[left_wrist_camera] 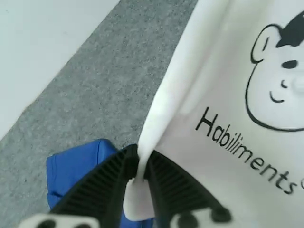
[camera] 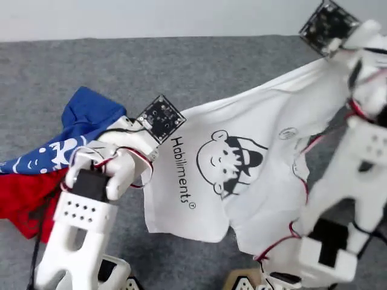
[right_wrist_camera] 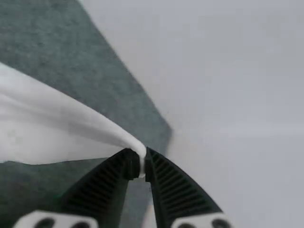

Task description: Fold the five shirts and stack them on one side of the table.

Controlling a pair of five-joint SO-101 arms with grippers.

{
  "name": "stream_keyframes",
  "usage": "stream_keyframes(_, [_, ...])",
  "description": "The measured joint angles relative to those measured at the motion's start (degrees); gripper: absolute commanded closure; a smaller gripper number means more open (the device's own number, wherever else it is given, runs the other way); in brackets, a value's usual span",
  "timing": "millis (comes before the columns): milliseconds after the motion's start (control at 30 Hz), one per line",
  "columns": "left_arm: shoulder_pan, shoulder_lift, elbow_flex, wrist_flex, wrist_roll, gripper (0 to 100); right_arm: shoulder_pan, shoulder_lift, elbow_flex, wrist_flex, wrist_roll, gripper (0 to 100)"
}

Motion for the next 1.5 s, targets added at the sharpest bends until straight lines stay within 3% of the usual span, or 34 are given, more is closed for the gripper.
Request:
stream_keyframes(167, [-4.22, 5.36, 6.33, -13.45, -1.41, 100, -2.90, 7.03, 1.93, -3.78, -3.43, 98.8])
stream_keyframes(367, [-8.44, 18.64, 4.22, -20.75, -3.43, 100, -5.80, 13.36, 1.93, -8.09, -6.42, 98.8])
stream_keyframes(733, [-8.88, 42.29, -13.01, -25.93, -3.43, 100, -6.24, 22.68, 1.93, -20.75, -7.56, 98.8])
stream_keyframes(1067, [-8.44, 65.14, -35.96, -26.37, -3.43, 100, -5.36, 29.27, 2.02, -32.62, -7.65, 98.8])
stream_keyframes(1500, [-5.10, 81.32, -56.18, -26.37, -3.43, 100, -2.37, 32.97, 2.02, -38.15, -7.74, 98.8])
